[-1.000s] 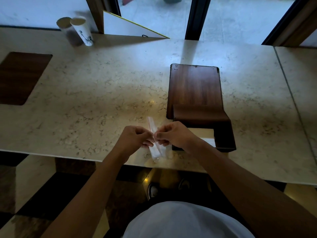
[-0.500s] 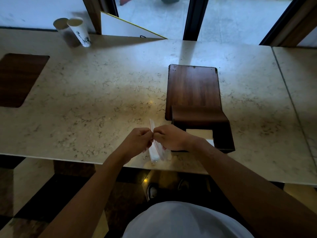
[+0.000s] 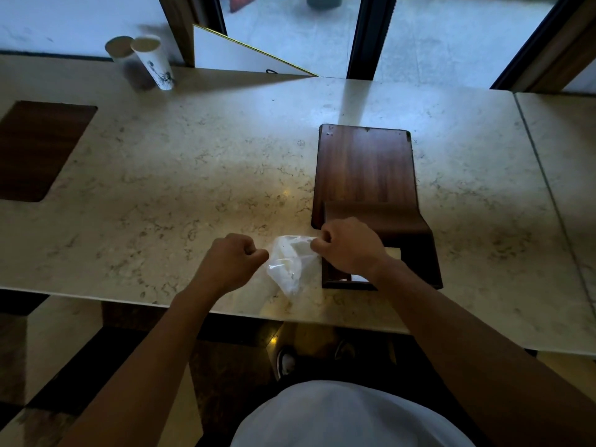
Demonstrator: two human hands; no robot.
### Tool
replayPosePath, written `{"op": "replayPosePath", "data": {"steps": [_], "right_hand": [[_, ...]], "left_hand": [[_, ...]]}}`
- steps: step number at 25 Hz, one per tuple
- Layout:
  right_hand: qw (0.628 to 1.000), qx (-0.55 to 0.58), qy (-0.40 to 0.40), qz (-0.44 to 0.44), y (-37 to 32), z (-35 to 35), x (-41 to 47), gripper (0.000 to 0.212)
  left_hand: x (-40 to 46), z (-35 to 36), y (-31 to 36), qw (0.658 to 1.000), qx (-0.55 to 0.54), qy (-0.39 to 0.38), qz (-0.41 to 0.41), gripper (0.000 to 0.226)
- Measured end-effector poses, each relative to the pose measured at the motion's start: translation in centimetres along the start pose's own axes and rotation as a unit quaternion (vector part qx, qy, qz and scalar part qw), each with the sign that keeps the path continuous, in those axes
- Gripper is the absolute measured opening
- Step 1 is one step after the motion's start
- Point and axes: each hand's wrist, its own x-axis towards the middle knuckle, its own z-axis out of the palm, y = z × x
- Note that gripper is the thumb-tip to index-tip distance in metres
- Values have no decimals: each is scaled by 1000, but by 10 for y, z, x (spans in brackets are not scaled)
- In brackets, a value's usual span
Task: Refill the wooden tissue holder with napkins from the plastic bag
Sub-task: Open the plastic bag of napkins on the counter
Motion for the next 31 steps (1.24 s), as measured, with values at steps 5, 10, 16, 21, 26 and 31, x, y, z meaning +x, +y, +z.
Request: {"op": "replayPosePath", "data": {"steps": [5, 10, 16, 21, 26, 31], "right_hand": [[999, -26, 18, 4, -1, -4, 1, 32], [1000, 8, 21, 2, -4, -9, 3, 28], [984, 64, 82, -146, -46, -3, -1, 11], [993, 54, -28, -102, -57, 9, -9, 38], [997, -6, -49, -67, -51, 12, -13, 47], [999, -4, -38, -33, -32, 10, -8, 25]], "left_hand": [[0, -5, 6, 1000, 19, 3, 10, 35], [-3, -4, 12, 997, -69, -37, -12, 31], [-8, 2, 20, 979, -190, -72, -15, 30], [-8, 6, 17, 971, -224, -75, -28, 32], [-9, 10, 9, 946, -307, -94, -39, 29], [-11, 28, -4, 936, -323, -93, -100, 29]]}}
